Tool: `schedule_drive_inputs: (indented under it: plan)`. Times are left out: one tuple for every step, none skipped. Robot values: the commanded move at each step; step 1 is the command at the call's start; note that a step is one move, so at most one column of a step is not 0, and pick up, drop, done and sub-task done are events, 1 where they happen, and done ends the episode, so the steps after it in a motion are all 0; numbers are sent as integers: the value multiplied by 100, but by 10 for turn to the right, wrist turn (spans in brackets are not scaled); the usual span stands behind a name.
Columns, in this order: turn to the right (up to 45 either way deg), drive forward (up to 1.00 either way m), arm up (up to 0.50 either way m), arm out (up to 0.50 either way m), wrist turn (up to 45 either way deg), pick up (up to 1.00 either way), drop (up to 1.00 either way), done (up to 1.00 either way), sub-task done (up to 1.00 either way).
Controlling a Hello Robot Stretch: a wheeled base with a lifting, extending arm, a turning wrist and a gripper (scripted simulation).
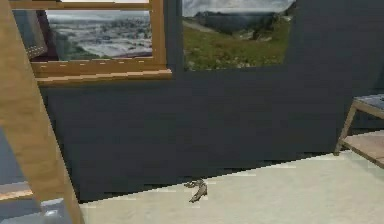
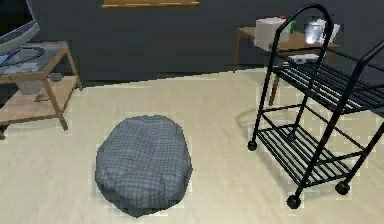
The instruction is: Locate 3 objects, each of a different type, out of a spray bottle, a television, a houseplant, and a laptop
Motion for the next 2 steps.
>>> schedule_drive_inputs:
  plan:
    - [0,45,0,0,0,0,0,0,0]
    - [270,0,0,0,0,0,0,0,0]
